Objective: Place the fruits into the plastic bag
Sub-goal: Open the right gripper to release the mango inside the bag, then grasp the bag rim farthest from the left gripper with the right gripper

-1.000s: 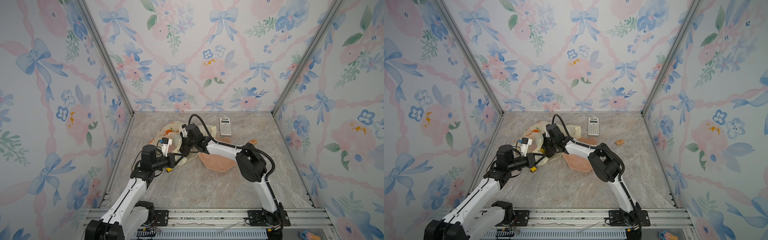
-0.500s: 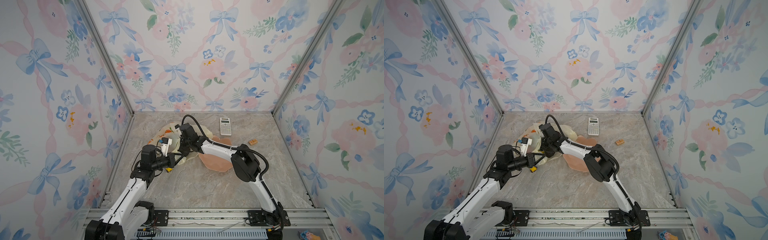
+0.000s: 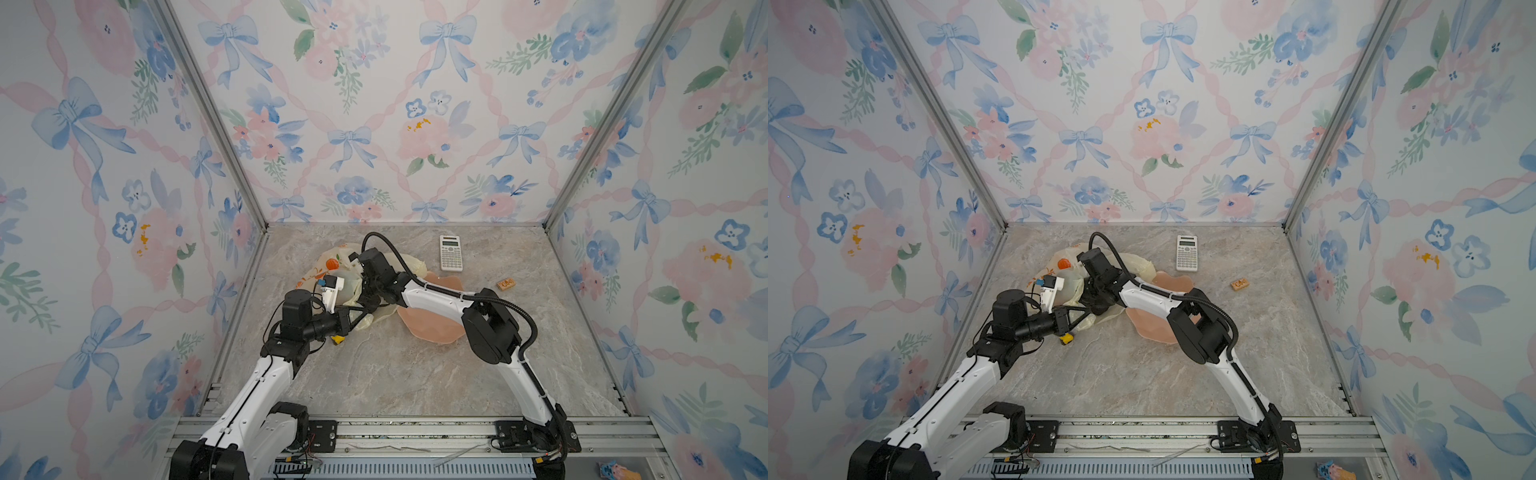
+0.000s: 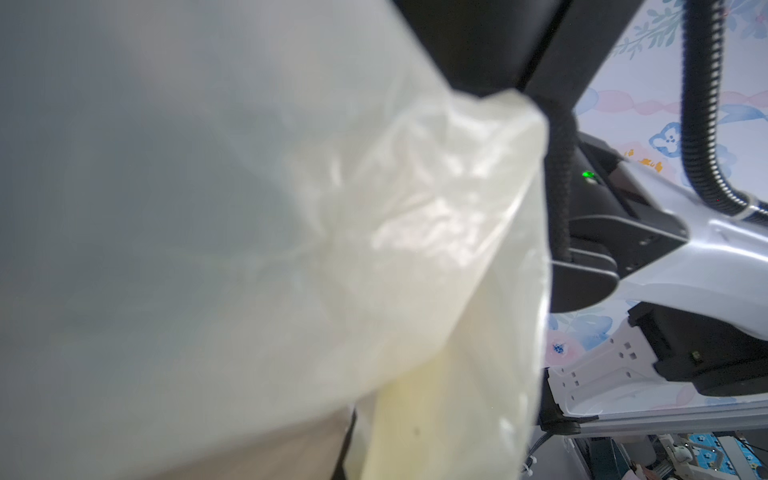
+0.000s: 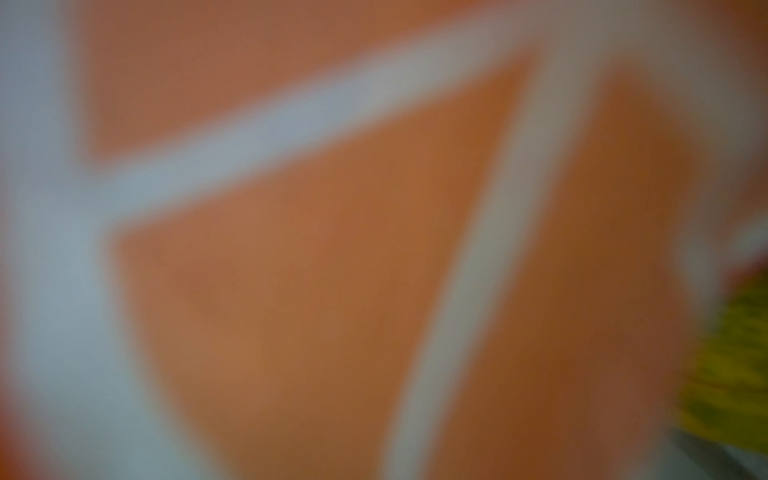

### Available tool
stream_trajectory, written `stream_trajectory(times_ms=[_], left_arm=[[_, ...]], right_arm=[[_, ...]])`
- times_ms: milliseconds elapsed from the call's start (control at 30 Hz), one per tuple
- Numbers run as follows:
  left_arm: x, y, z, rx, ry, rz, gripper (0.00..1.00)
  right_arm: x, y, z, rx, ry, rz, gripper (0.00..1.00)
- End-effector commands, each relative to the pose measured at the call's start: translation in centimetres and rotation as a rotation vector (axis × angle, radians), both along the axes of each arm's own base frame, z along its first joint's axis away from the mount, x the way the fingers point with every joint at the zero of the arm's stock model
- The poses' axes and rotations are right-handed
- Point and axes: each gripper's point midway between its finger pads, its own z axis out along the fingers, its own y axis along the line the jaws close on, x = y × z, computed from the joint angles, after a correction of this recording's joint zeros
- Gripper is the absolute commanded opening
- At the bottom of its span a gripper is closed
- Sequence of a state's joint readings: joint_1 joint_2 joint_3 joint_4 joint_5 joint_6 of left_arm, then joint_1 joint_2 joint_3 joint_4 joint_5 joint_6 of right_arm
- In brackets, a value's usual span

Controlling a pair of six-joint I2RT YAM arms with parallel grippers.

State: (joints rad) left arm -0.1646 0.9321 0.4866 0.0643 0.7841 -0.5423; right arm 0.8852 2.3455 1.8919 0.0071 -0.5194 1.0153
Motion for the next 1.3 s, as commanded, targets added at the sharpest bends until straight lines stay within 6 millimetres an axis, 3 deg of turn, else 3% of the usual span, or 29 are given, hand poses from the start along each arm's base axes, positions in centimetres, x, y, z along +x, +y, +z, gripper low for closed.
stream_trajectory(times_ms=[0, 200, 367, 633, 967, 1100, 1267], left_arm=[[0.1, -0.2, 1.1, -0.001, -0.044, -0.01, 0.0], [0.2, 0.0, 0.9, 0.008, -0.039, 0.001, 0.0], [0.3, 0.1, 0.9, 0.016, -0.04, 0.009, 0.0], [0.3, 0.2, 0.7, 0.023, -0.034, 0.015, 0.0], [0.4, 0.3, 0.7, 0.025, -0.035, 0.017, 0.0], [0.4, 0.3, 0.6, 0.025, -0.032, 0.017, 0.0], [0.5, 0.3, 0.6, 0.026, -0.031, 0.019, 0.0]], right_arm=[[-0.2, -1.6, 2.4, -0.019, -0.055, -0.005, 0.96], [0.3, -5.1, 3.2, -0.114, -0.114, -0.046, 0.96], [0.5, -8.3, 2.6, -0.238, -0.121, -0.069, 0.96], [-0.2, -14.0, 1.6, -0.626, -0.201, 0.014, 0.96], [0.0, -22.9, 5.3, -1.123, -0.489, 0.018, 0.96], [-0.5, -25.0, 7.8, -1.127, -0.6, -0.034, 0.96], [-0.4, -27.4, 10.3, -0.911, -0.62, -0.132, 0.96]])
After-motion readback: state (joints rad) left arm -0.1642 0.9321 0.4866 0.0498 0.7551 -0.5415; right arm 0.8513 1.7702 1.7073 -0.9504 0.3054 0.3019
